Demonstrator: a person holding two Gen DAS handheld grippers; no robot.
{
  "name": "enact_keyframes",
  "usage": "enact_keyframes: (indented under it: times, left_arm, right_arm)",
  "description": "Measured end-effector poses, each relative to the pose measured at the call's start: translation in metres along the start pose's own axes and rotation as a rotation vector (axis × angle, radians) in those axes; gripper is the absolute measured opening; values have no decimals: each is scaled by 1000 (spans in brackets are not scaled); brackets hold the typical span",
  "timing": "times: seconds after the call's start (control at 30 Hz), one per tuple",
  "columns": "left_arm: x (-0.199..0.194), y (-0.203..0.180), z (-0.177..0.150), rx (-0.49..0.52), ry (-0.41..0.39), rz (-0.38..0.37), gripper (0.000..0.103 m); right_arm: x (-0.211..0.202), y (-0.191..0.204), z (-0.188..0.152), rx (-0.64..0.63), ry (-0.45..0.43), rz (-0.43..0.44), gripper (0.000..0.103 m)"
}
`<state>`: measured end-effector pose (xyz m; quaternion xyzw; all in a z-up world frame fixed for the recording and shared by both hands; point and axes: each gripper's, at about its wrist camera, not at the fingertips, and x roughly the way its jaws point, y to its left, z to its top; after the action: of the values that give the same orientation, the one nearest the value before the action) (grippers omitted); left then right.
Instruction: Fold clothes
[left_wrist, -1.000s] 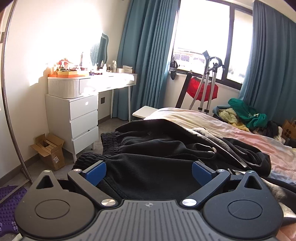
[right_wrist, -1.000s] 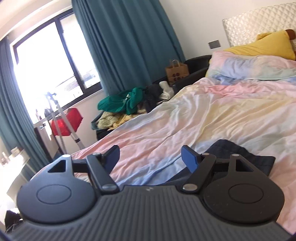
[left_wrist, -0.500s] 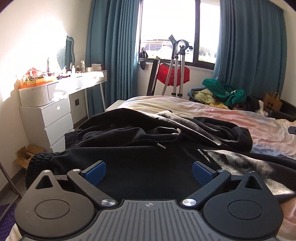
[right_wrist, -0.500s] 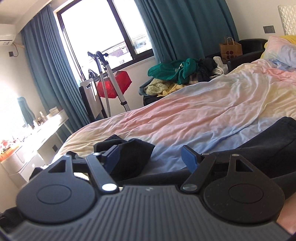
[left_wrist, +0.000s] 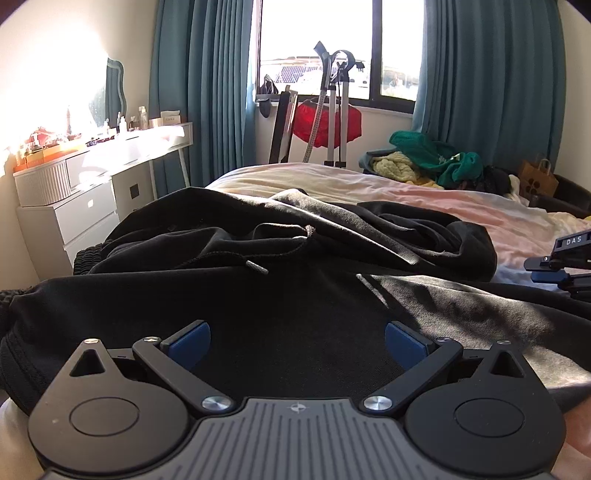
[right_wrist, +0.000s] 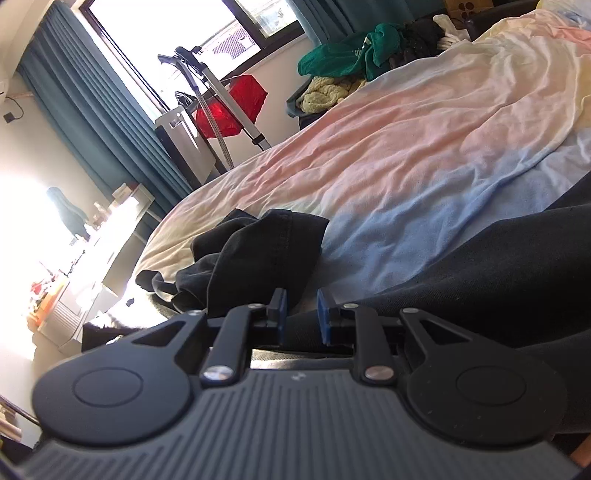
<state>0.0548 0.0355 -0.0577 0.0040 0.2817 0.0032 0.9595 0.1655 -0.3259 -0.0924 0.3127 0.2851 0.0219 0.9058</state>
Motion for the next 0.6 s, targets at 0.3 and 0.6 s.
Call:
enact_keyframes:
  times: [0.3,0.6]
  left_arm:
    - [33,3,-12,40,83,46,102]
    - [57,6,-21,67,118,50,102]
  right_arm:
    - [76,-44,32,322,-26,127,43]
    - [117,-55,38,380,2,216,63]
